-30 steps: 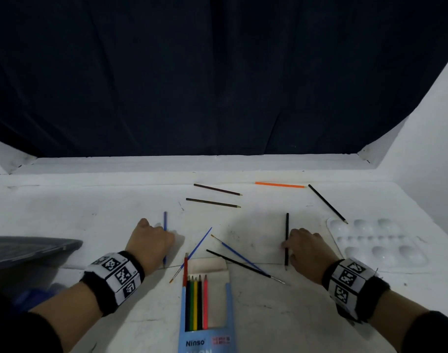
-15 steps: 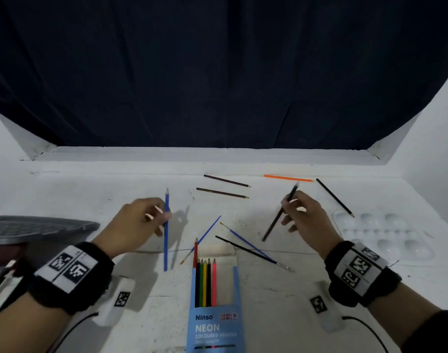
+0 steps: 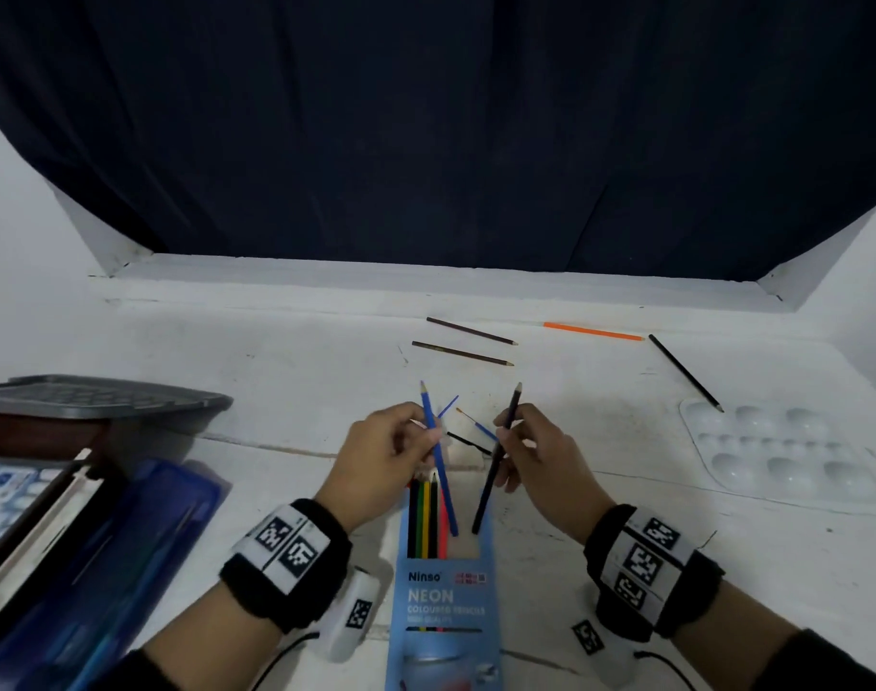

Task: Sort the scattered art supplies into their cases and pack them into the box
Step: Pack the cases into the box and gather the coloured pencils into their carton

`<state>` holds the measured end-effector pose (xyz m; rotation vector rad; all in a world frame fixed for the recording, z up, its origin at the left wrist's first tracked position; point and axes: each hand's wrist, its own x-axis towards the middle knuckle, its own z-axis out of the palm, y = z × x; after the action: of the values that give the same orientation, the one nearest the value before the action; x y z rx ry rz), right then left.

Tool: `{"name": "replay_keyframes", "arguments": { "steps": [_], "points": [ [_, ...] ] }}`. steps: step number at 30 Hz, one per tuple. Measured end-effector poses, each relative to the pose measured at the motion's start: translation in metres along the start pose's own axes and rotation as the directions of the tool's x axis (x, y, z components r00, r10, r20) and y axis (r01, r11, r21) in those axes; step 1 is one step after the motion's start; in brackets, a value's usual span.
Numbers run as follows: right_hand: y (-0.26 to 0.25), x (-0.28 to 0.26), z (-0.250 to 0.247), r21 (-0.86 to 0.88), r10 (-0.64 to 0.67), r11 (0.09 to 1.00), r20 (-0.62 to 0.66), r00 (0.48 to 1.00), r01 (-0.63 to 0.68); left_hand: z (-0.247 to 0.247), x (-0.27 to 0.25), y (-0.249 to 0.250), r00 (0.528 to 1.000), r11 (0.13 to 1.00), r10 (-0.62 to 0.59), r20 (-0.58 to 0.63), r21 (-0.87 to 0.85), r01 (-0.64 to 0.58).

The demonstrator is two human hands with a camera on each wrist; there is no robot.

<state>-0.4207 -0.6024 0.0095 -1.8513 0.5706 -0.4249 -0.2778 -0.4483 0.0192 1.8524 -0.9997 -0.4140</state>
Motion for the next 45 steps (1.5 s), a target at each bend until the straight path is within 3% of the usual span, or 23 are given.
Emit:
{"name": "replay_keyframes", "arguments": {
  "steps": [5, 10, 16, 19, 23, 26, 28, 31, 39, 45],
  "points": [
    [0.006, 0.008, 0.009, -0.136, 0.044, 0.990, 0.084, 0.995, -0.032, 0.009, 0.012, -0.014, 0.994, 0.961, -0.011, 0.106, 0.277, -0.019],
    [0.007, 0.015, 0.016, -0.193, 0.037, 0.981, 0.120, 0.992, -0.013, 0.015, 0.021, -0.021, 0.944, 0.775, -0.091, 0.316, 0.618, -0.132],
    [0.014, 0.017, 0.021, -0.280, 0.069, 0.960, 0.181, 0.981, -0.016, 0.017, 0.003, -0.017, 0.894, 0.556, -0.084, 0.439, 0.766, -0.324],
    [0.014, 0.011, 0.020, -0.369, 0.057, 0.929, 0.237, 0.970, 0.036, 0.016, -0.012, -0.021, 0.904, 0.521, -0.017, 0.428, 0.775, -0.357],
    [0.013, 0.002, 0.020, -0.559, -0.031, 0.799, 0.329, 0.944, 0.221, 0.004, -0.030, -0.034, 0.891, 0.549, 0.094, 0.445, 0.723, -0.419],
    [0.015, -0.003, 0.021, -0.701, -0.040, 0.616, 0.426, 0.904, 0.358, -0.003, -0.039, -0.045, 0.852, 0.516, 0.078, 0.518, 0.710, -0.480],
    [0.016, -0.006, 0.019, -0.763, -0.006, 0.511, 0.457, 0.890, 0.395, -0.003, -0.043, -0.053, 0.844, 0.489, 0.091, 0.528, 0.715, -0.500],
    [0.015, -0.010, 0.018, -0.790, 0.018, 0.436, 0.486, 0.874, 0.431, -0.002, -0.048, -0.062, 0.848, 0.443, 0.105, 0.520, 0.738, -0.508],
    [0.013, -0.016, 0.034, -0.735, 0.011, 0.457, 0.567, 0.823, 0.501, 0.001, -0.045, -0.066, 0.842, 0.434, 0.102, 0.529, 0.738, -0.516],
    [0.018, -0.025, 0.042, -0.606, -0.058, 0.662, 0.545, 0.836, 0.441, -0.001, -0.044, -0.059, 0.840, 0.428, 0.089, 0.535, 0.741, -0.517]
  ]
}}
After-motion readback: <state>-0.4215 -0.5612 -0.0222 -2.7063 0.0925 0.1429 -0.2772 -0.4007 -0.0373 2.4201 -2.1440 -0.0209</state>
